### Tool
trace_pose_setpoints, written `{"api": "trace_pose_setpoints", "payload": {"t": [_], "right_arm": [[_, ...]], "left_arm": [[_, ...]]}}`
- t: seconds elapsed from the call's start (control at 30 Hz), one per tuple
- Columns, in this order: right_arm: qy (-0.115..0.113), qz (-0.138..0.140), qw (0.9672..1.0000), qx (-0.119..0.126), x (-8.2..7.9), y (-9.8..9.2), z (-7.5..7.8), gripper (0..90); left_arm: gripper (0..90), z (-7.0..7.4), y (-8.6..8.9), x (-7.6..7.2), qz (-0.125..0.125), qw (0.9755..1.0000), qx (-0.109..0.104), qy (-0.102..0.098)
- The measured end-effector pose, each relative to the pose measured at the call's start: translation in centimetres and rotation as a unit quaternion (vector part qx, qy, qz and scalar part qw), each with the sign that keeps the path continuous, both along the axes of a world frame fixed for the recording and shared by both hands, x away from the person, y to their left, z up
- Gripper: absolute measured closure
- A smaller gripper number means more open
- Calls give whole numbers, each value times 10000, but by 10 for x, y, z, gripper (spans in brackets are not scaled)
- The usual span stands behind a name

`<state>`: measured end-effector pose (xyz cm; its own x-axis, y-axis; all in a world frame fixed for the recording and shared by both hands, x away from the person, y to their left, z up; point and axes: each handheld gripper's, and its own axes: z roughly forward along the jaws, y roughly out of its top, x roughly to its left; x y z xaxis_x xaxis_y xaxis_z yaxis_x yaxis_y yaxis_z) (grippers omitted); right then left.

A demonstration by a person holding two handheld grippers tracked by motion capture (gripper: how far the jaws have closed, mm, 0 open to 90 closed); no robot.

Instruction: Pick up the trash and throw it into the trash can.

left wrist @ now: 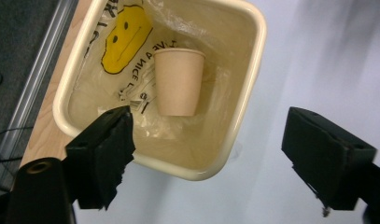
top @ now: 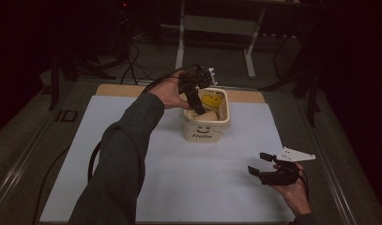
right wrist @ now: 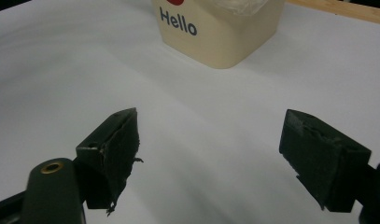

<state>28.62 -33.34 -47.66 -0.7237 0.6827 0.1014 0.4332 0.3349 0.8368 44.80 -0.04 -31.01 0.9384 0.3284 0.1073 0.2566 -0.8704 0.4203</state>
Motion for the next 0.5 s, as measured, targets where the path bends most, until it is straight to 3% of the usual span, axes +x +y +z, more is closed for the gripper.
{"api": "trace_pose_setpoints", "payload": {"t": [0.17, 0.3, 0.4, 0.5], "right_arm": [[-3, 9, 10000, 7, 0, 2, 0, 192], [10, 49, 10000, -20, 1, 5, 0, 192], [-19, 63, 10000, -38, 1, 6, 0, 192], [-20, 57, 10000, -31, 0, 6, 1, 192]], "left_arm": [[195, -2, 7, -6, 22, 10000, -21, -47], [211, -2, 17, -15, 87, 9997, -164, -164], [221, -5, 27, -21, 166, 9988, -418, -192], [222, -8, 36, -29, 226, 9984, -433, -268]]}}
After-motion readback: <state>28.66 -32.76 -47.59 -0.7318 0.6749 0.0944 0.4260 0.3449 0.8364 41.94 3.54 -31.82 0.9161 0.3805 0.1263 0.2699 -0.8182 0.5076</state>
